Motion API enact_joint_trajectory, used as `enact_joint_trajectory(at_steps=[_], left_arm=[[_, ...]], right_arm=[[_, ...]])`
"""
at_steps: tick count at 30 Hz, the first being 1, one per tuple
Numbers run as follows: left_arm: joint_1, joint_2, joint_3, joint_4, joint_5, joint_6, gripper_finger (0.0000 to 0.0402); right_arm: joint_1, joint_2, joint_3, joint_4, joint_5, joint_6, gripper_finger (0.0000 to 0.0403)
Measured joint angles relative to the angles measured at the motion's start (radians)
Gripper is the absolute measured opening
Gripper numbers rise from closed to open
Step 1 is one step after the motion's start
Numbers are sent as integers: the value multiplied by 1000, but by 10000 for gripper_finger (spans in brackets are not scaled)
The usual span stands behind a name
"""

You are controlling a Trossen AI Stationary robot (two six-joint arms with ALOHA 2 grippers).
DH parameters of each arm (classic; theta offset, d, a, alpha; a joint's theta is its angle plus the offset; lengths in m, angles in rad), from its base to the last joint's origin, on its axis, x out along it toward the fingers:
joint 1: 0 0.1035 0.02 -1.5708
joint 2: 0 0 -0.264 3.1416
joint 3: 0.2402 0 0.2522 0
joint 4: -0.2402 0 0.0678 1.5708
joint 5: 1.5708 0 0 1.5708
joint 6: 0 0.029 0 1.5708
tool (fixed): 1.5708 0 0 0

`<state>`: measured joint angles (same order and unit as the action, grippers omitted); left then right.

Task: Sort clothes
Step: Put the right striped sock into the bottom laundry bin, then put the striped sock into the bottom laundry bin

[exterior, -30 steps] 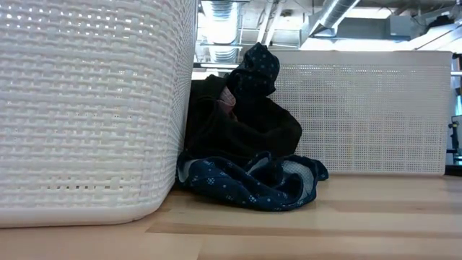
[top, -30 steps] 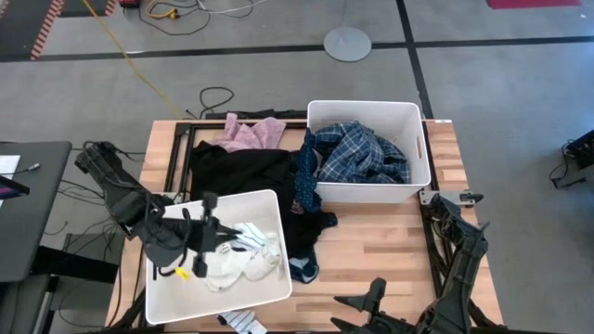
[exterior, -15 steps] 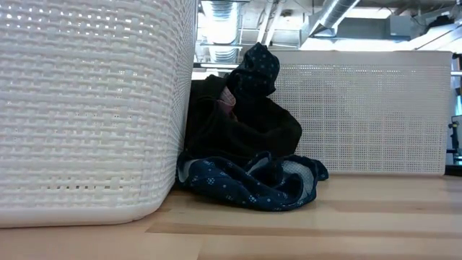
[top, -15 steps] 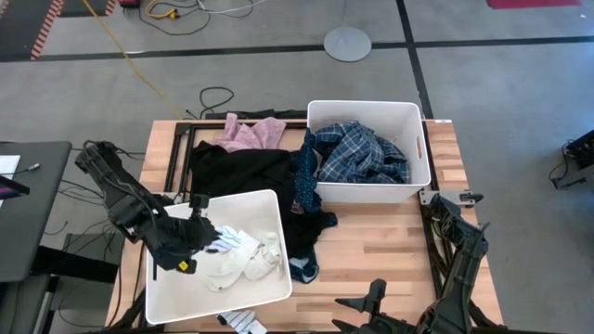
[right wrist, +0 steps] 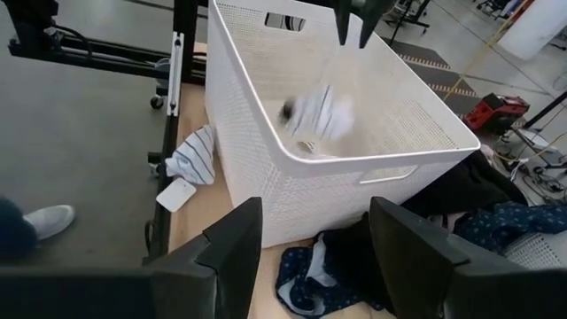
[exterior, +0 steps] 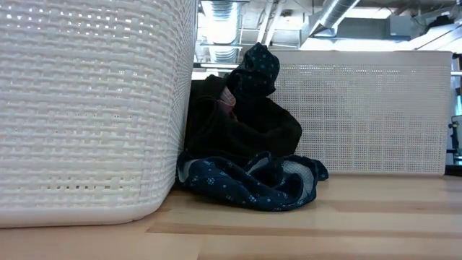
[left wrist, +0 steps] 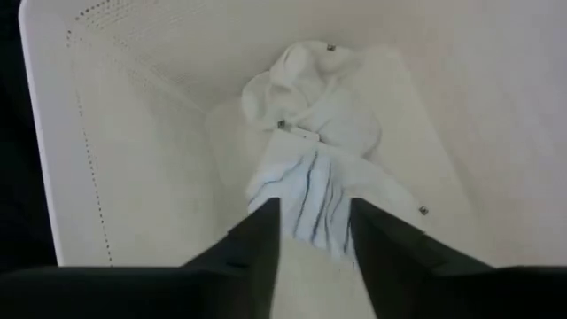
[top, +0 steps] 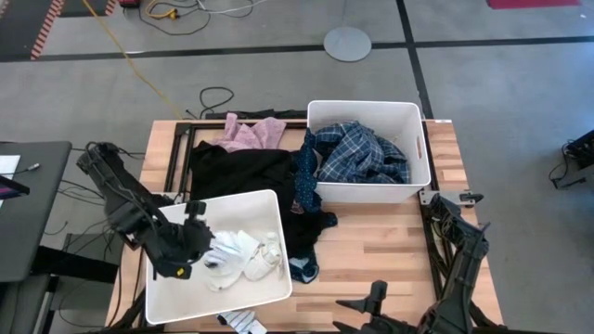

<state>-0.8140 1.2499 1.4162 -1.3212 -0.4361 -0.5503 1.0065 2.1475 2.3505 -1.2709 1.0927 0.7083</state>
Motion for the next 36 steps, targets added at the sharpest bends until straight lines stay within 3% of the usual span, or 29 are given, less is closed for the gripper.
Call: enact_joint_trajectory(at_steps=[4, 7, 21, 36], left_arm=[[-15, 0, 0, 9, -25, 6, 189], [-31, 0, 0, 77, -36, 36, 210], [-179, 42, 0, 619, -6, 461, 215], [-221, 308, 61, 682, 77, 639, 215]], right_arm=[[4, 0, 0, -1, -1, 16, 223], [8, 0, 0, 0, -1, 21, 223], [6, 0, 0, 0, -1, 28, 223], [-28, 1, 0, 1, -24, 47, 223]])
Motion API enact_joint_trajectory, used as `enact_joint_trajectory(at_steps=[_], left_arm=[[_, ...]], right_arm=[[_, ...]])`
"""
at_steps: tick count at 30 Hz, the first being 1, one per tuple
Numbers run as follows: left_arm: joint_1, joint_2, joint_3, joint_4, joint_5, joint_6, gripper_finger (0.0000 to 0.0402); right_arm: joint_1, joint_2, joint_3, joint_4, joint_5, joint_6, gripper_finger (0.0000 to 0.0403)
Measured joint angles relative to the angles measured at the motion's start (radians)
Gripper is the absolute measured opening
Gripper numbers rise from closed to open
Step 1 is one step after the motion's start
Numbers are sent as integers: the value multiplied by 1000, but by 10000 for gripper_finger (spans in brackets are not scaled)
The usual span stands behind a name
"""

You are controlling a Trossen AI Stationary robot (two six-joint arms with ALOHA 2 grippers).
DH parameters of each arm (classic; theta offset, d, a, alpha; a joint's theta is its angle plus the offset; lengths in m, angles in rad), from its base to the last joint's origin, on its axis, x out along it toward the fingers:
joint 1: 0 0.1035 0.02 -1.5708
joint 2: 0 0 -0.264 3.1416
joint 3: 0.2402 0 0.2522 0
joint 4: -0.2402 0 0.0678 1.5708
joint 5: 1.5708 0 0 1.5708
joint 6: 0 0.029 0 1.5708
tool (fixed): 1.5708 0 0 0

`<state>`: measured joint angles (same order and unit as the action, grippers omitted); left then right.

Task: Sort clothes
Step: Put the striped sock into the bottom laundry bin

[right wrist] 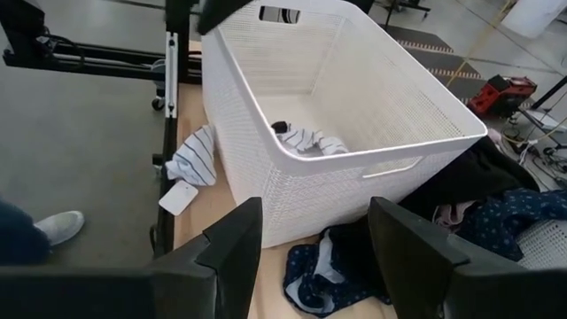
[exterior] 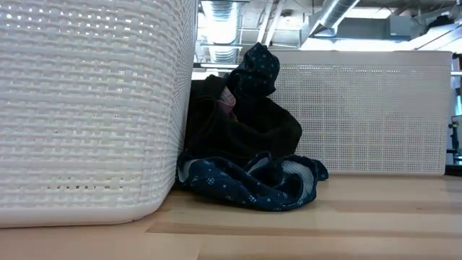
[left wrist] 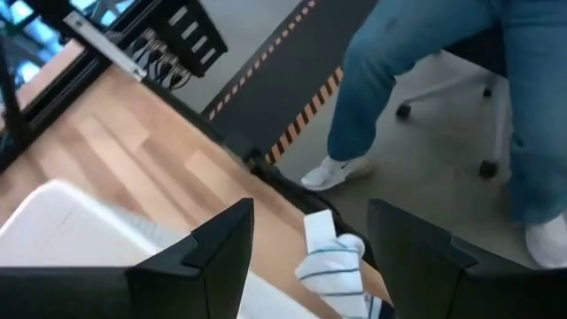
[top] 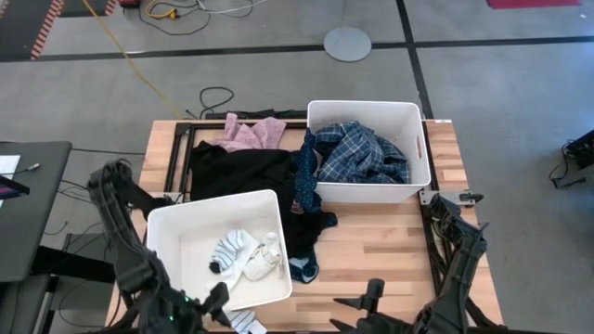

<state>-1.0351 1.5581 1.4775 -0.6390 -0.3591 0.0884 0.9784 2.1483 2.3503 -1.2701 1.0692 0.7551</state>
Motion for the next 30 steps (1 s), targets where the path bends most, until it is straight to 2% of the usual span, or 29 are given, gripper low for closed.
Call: enact_joint_trajectory(at_steps=[7, 15, 22, 25, 28, 30], left_arm=[[-21, 102, 89, -45, 0, 80, 215], [-21, 200, 204, -154, -1, 106, 215], [-23, 268, 281, -186, 15, 152, 215], [-23, 280, 319, -339, -28, 130, 215], [-23, 277, 373, -520, -95, 46, 215], [-28, 275, 411, -568, -106, 4, 215]], right_arm=[[-6, 0, 0, 0, -2, 0, 223], [-13, 0, 0, -1, -3, -1, 223], [-13, 0, 0, -2, -3, -1, 223], [-13, 0, -1, -2, -4, -3, 223], [-13, 0, -7, 3, -4, -2, 223], [-13, 0, -21, -2, -4, 4, 223]])
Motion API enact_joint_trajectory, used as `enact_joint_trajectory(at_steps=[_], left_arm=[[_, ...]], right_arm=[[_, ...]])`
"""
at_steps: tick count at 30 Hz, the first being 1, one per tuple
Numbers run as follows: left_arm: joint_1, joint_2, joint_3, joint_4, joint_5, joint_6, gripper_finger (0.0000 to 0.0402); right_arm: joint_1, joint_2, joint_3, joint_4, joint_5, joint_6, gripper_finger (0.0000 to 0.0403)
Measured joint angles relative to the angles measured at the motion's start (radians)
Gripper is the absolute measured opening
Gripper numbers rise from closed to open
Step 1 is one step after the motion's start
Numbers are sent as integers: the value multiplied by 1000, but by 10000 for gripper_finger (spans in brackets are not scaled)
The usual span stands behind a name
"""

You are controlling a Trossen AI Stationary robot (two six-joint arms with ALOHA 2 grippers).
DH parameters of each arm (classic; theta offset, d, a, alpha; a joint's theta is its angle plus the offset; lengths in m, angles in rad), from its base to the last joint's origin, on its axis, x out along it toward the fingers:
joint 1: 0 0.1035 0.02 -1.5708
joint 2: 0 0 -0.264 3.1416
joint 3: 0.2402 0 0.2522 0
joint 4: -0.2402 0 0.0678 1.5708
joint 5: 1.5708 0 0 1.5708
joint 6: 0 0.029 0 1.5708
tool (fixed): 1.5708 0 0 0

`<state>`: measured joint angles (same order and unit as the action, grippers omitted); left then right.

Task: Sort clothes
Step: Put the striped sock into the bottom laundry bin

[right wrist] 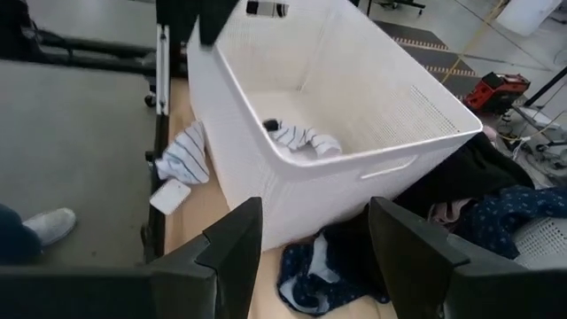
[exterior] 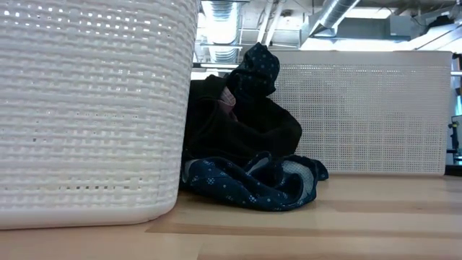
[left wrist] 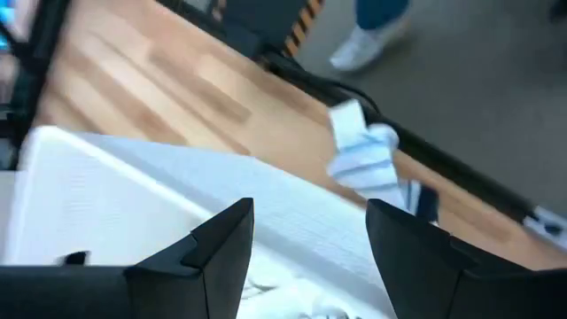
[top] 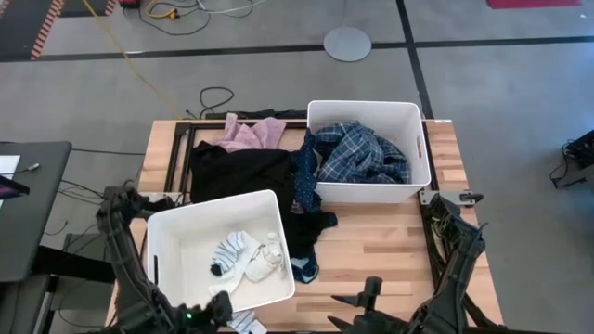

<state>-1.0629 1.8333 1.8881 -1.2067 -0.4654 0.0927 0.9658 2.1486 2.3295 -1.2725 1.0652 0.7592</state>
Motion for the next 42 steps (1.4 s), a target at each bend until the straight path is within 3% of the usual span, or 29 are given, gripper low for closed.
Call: enact_joint_trajectory(at_steps=[8, 13, 21, 42], left_arm=[[-50, 0, 48, 158, 46, 16, 215], [-49, 1, 40, 166, 49, -3, 215], [-35, 2, -91, 160, 96, -51, 215], [-11, 1, -256, 192, 145, -45, 215]], right_arm=[[-15, 1, -84, -2, -13, 44, 223], [-43, 0, -113, 10, -39, 62, 223], [-70, 0, -124, 81, -113, 21, 223], [-73, 0, -124, 97, -120, 18, 223]])
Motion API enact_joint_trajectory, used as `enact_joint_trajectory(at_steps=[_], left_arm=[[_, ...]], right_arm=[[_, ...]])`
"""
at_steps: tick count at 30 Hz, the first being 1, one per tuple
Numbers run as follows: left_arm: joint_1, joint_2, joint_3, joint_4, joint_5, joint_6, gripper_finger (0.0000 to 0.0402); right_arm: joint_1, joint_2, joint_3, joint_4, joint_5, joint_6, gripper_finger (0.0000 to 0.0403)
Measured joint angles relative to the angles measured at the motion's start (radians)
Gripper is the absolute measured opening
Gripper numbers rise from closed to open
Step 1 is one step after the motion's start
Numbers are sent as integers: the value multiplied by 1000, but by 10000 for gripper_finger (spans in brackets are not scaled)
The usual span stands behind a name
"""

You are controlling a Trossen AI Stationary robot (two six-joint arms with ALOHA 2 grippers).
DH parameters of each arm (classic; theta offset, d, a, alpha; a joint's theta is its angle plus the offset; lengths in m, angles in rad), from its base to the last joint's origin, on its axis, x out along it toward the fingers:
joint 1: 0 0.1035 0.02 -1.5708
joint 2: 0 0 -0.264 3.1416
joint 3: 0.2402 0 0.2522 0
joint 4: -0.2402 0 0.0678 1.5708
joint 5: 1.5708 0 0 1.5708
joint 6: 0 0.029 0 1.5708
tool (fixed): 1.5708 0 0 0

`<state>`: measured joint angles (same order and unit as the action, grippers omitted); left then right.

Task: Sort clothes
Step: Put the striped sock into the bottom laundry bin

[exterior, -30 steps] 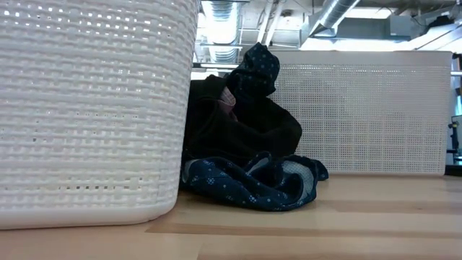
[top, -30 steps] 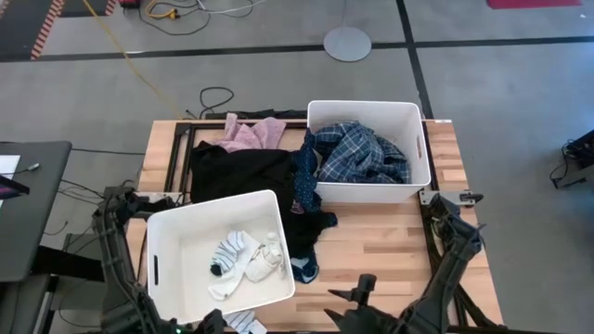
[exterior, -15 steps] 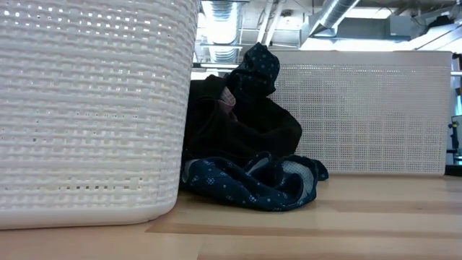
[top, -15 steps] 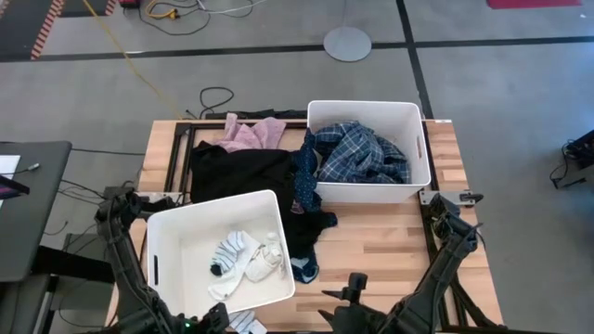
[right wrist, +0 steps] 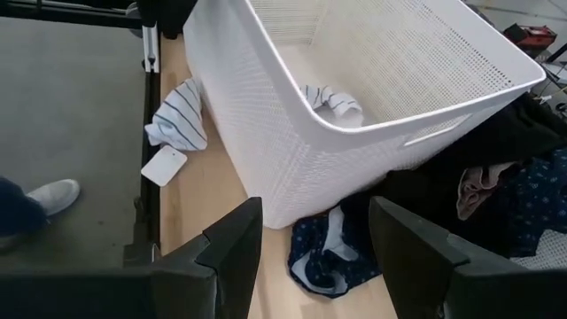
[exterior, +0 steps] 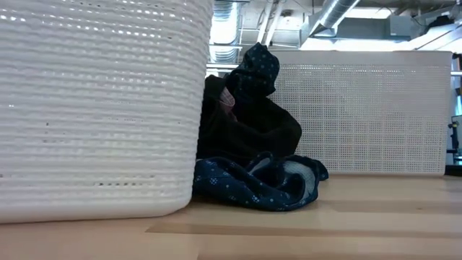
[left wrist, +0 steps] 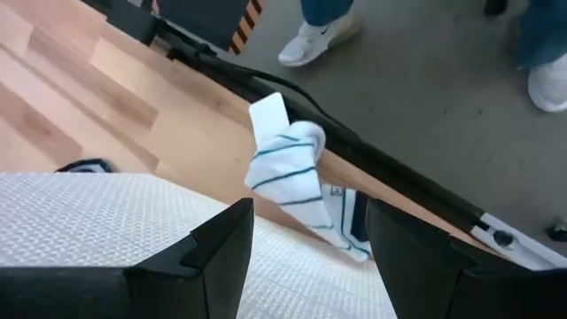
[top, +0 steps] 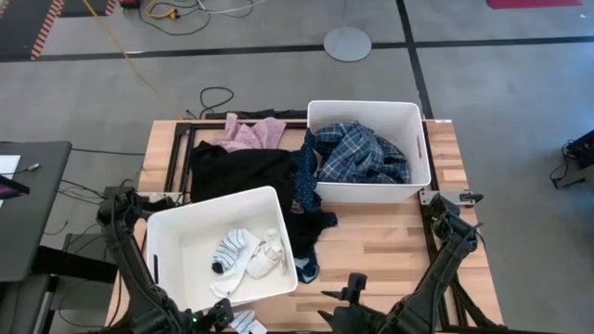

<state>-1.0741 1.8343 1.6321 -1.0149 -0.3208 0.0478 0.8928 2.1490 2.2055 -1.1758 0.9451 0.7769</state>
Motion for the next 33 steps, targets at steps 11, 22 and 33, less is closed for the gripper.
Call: enact_joint_trajectory(at_steps=[11, 22, 33], left_arm=[[7, -1, 124, -24, -57, 26, 215], [5, -2, 287, -236, -141, -50, 215], [-43, -22, 563, -555, -420, -250, 215]], right_arm=[[0, 0, 0, 3, 0, 0, 223], [7, -1, 0, 48, -34, -26, 223], [-5, -3, -131, 580, -293, -306, 223]])
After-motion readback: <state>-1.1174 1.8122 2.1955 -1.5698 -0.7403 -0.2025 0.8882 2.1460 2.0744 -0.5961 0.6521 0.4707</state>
